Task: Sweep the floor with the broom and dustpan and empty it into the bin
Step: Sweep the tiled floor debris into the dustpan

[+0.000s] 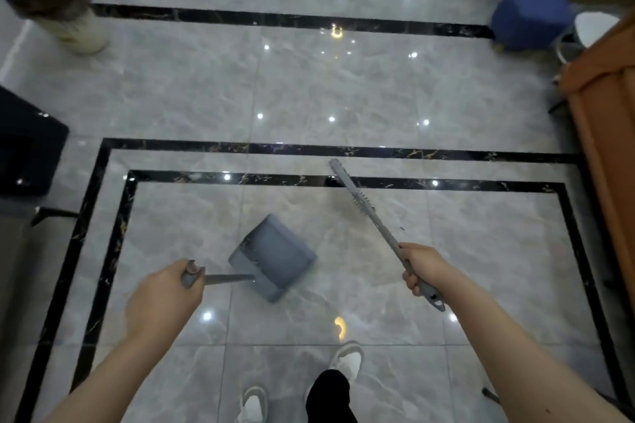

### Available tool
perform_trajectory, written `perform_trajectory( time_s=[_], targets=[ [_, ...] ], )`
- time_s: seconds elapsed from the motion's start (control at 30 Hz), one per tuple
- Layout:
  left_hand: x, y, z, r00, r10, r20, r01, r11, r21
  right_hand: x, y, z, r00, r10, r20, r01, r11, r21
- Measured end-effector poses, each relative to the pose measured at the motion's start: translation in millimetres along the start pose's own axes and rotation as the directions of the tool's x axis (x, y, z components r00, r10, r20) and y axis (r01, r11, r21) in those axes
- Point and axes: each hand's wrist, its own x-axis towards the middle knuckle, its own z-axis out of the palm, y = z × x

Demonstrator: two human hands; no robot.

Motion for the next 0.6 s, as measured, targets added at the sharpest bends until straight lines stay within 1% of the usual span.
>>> perform_trajectory(
  time_s=[0.1, 0.2, 0.37, 0.47, 0.53, 0.6],
  targets=[
    [2.0, 58.5, 14.1, 0.994, 0.102, 0.025, -0.103, 0.994, 0.026, 11.8, 5.1, -52.1, 0.998, 0.030, -0.052, -0.027, 0.998, 0.060],
    [0.3, 114.7, 32.6, 0.975, 0.221, 0.022, -0.222, 0.973, 0.056, 23.5, 16.5, -101.7, 0.993, 0.062, -0.101, -0.051, 0.993, 0.111],
    [-1.2, 174.7, 62.1, 0.924, 0.376, 0.069, -0.381, 0.918, 0.109, 37.2, 38.2, -157.1, 0.983, 0.071, -0.167, -0.045, 0.987, 0.152],
    [0.9, 202.0, 78.9, 0.903, 0.423, 0.074, -0.430, 0.888, 0.163, 51.8, 53.5, -176.9, 0.978, 0.121, -0.167, -0.082, 0.971, 0.227],
    [2.7, 213.1, 82.3, 0.894, 0.441, 0.082, -0.448, 0.875, 0.184, 58.3, 62.0, -181.6, 0.978, 0.157, -0.138, -0.113, 0.952, 0.283],
    [9.4, 220.8, 88.0, 0.884, 0.457, 0.093, -0.466, 0.860, 0.206, 64.4, 70.9, -184.1, 0.975, 0.199, -0.094, -0.163, 0.940, 0.299]
  ],
)
